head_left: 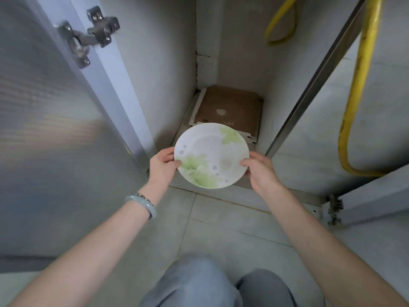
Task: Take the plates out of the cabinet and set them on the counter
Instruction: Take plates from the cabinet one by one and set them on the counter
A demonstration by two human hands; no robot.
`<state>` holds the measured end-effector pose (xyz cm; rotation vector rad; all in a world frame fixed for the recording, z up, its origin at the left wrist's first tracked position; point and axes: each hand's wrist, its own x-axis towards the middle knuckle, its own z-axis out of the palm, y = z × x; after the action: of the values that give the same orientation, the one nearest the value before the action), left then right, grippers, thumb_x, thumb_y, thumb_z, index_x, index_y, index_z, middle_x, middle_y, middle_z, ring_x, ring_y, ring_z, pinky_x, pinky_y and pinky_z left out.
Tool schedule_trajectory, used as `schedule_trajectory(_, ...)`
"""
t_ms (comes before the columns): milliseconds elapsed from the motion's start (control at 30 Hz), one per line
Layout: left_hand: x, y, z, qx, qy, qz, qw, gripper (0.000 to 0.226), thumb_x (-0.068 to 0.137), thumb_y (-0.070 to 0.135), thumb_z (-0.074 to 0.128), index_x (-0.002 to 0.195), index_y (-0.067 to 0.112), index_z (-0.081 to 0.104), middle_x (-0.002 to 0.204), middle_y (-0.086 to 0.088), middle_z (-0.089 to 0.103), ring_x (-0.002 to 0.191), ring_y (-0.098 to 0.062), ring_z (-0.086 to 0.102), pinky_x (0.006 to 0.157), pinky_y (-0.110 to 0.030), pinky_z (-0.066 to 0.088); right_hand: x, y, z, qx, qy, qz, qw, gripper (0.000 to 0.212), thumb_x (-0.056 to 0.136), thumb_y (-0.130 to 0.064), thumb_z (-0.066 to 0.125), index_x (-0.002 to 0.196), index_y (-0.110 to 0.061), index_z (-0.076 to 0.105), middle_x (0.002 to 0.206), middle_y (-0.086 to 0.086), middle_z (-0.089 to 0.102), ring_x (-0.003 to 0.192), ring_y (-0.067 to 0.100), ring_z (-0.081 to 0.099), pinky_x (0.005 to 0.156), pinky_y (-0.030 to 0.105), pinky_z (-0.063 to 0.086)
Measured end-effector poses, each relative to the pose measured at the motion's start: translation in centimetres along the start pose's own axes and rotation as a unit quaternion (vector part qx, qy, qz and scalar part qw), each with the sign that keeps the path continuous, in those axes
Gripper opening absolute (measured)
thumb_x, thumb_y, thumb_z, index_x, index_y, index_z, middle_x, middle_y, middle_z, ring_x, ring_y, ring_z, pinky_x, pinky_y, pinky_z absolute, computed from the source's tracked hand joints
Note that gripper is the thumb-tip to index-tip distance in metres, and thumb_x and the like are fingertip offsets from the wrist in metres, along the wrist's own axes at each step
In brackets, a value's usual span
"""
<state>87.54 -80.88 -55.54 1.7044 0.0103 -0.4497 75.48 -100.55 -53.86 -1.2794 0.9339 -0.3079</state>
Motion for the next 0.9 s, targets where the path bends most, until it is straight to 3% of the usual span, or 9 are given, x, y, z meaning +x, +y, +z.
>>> schedule_trajectory(100,-3.0,3.1,-0.2,-0.008,0.016,-0.029,0.999,0.044,0.077,-0.015,0.056,0.093,0.025,0.065,0.086,0.005,0.071,0.095,-0.023,0.067,0.09,-0.034,0.052,-3.4,-2.2,-0.4,0.005,0.017,0.051,0.999,0.034,0.076,0.012,0.052,0.106,0.0,0.063,0.106,0.016,0.066,0.098,0.028,0.058,0.084,0.04,0.047)
schedule_trajectory(167,-4.8,5.5,-0.9,-0.005,0.009,-0.044,0.999,0.048,0.076,-0.015,0.055,0.088,0.03,0.066,0.089,0.002,0.072,0.097,-0.026,0.067,0.092,-0.041,0.052,-6.1,-4.2,-0.9,0.011,0.023,0.077,0.997,0.038,0.078,0.012,0.051,0.114,0.003,0.06,0.107,0.015,0.065,0.097,0.028,0.058,0.082,0.039,0.046)
schedule_trajectory(333,-10.7,11.9,-3.6,0.006,-0.02,-0.072,0.997,0.052,0.072,-0.011,0.057,0.085,0.038,0.07,0.099,0.001,0.074,0.1,-0.017,0.068,0.095,-0.041,0.051,-14.4,-10.4,-2.0,0.013,0.003,0.096,0.995,0.029,0.075,0.011,0.052,0.099,0.0,0.063,0.096,0.014,0.065,0.085,0.027,0.058,0.075,0.037,0.043)
schedule_trajectory(433,-15.2,15.7,-5.4,0.013,-0.01,-0.085,0.996,0.054,0.071,-0.01,0.058,0.08,0.041,0.073,0.098,0.005,0.074,0.099,-0.015,0.068,0.094,-0.038,0.052,-19.8,-15.1,-2.3,0.003,0.006,0.119,0.993,0.049,0.062,-0.001,0.056,0.11,0.004,0.062,0.096,0.016,0.066,0.085,0.029,0.059,0.076,0.039,0.046)
schedule_trajectory(500,-18.4,18.4,-6.6,0.008,0.002,-0.09,0.996,0.053,0.071,-0.011,0.059,0.082,0.039,0.073,0.091,0.01,0.074,0.098,-0.018,0.069,0.091,-0.036,0.053,-23.3,-18.5,-2.6,-0.01,0.003,0.117,0.993,0.049,0.058,-0.005,0.055,0.106,0.001,0.064,0.092,0.014,0.066,0.083,0.028,0.061,0.076,0.039,0.048)
schedule_trajectory(633,-24.4,25.1,-9.3,-0.036,0.011,-0.104,0.994,0.047,0.074,-0.014,0.059,0.097,0.025,0.07,0.095,0.001,0.074,0.105,-0.029,0.066,0.094,-0.041,0.052,-30.2,-25.9,-3.0,-0.029,-0.018,0.113,0.993,0.059,0.052,-0.009,0.053,0.109,0.003,0.062,0.094,0.014,0.064,0.088,0.029,0.058,0.079,0.042,0.048)
schedule_trajectory(733,-29.0,30.8,-12.0,-0.069,0.024,-0.084,0.994,0.048,0.074,-0.015,0.059,0.098,0.025,0.07,0.098,-0.002,0.075,0.103,-0.027,0.068,0.092,-0.039,0.053,-35.3,-31.0,-3.0,-0.028,-0.055,0.102,0.993,0.055,0.054,-0.008,0.052,0.107,0.001,0.063,0.094,0.013,0.063,0.087,0.026,0.056,0.081,0.042,0.049)
schedule_trajectory(900,-35.5,37.8,-17.3,-0.102,0.029,-0.043,0.993,0.045,0.076,-0.013,0.061,0.107,0.019,0.068,0.105,-0.006,0.074,0.102,-0.024,0.068,0.091,-0.037,0.052,-42.0,-37.2,-2.0,0.008,-0.112,0.066,0.991,0.033,0.058,-0.006,0.054,0.087,-0.012,0.068,0.087,0.007,0.065,0.083,0.022,0.059,0.077,0.037,0.05)
